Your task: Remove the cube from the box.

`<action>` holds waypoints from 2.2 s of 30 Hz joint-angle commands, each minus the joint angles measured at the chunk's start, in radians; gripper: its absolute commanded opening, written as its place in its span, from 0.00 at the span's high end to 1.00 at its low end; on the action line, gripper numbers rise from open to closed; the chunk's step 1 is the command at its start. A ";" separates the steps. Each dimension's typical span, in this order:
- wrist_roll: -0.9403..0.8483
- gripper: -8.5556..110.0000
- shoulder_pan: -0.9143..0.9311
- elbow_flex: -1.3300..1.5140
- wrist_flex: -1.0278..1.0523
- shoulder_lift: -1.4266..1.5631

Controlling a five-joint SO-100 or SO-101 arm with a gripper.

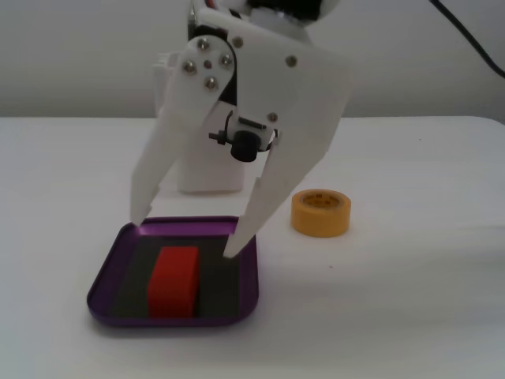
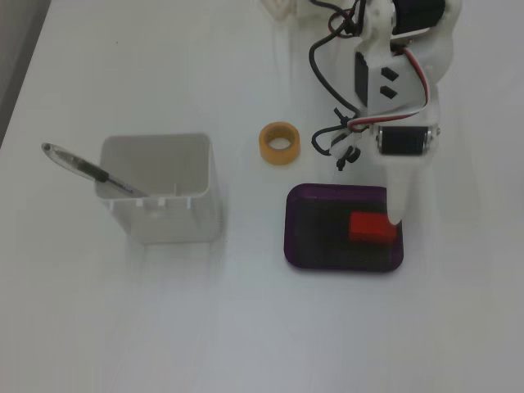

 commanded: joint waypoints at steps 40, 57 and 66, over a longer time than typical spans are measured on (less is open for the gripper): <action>-0.098 0.81 0.067 -0.183 -0.023 -0.193; -0.117 0.83 0.067 -0.176 -0.028 -0.195; -0.118 0.90 0.067 -0.173 -0.020 -0.196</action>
